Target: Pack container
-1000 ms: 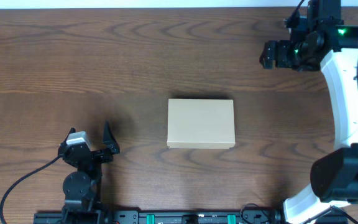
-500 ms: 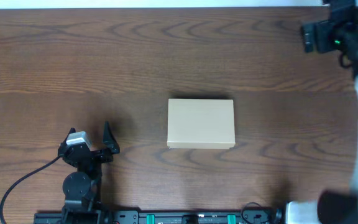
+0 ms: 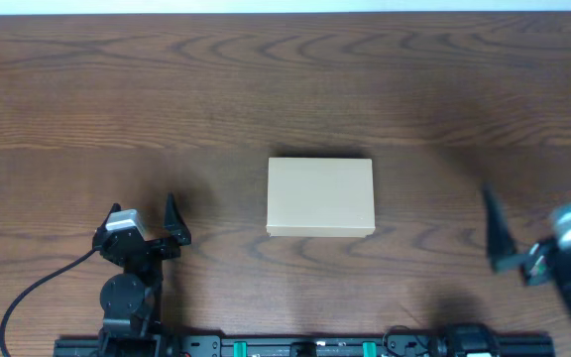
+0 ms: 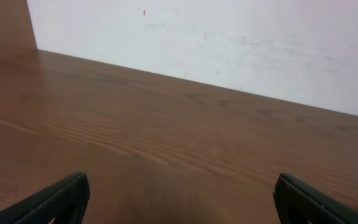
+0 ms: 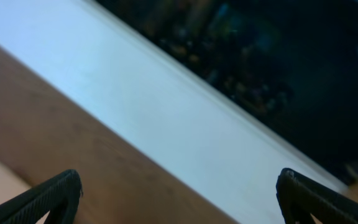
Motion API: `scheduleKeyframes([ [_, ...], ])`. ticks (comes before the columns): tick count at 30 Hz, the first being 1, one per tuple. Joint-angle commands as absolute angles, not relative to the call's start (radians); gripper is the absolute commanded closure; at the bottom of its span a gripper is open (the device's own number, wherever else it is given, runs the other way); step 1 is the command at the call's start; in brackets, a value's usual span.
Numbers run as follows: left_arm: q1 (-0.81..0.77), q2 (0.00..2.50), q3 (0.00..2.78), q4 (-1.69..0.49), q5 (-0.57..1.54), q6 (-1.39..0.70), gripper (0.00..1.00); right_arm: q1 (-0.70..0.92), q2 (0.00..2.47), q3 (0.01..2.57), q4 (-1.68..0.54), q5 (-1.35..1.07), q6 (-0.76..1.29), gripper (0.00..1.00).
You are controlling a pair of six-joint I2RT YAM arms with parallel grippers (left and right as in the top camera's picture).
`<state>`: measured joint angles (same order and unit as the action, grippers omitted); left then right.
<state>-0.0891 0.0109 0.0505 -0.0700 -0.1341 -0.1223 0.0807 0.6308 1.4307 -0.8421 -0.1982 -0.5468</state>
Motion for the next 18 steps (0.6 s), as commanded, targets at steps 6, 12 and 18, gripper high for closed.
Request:
scheduleKeyframes([
  [6, -0.092, 0.004, 0.014, -0.081, -0.130, -0.104, 0.05, 0.212, 0.310, 0.900, -0.576, -0.253, -0.558, 0.01],
  [12, -0.092, 0.004, 0.014, -0.081, -0.130, -0.104, 0.05, 0.211, 0.121, 0.613, -0.402, -0.299, -0.558, 0.01],
  [18, -0.092, 0.004, 0.014, -0.081, -0.130, -0.104, 0.05, 0.210, 0.005, 0.377, -0.290, -0.341, -0.555, 0.01],
])
